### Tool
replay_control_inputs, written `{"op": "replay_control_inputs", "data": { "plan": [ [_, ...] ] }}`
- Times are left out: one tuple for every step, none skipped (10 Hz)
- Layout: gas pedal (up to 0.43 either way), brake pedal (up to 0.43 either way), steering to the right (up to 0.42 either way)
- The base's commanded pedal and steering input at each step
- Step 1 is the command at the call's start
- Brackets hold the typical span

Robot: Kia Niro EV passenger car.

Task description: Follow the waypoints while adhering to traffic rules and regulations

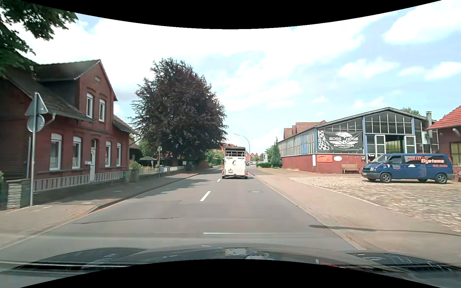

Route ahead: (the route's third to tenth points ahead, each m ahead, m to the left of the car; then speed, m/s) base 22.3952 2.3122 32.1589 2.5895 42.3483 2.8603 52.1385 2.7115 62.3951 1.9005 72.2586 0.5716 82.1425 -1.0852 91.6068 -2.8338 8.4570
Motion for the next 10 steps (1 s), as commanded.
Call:
{"op": "replay_control_inputs", "data": {
  "plan": [
    [0.240, 0.000, 0.000],
    [0.228, 0.000, -0.003],
    [0.228, 0.000, -0.005],
    [0.220, 0.000, -0.005],
    [0.209, 0.000, -0.004],
    [0.209, 0.000, -0.005],
    [0.197, 0.000, -0.004],
    [0.189, 0.000, -0.003],
    [0.157, 0.000, -0.004],
    [0.157, 0.000, -0.004]
  ]
}}
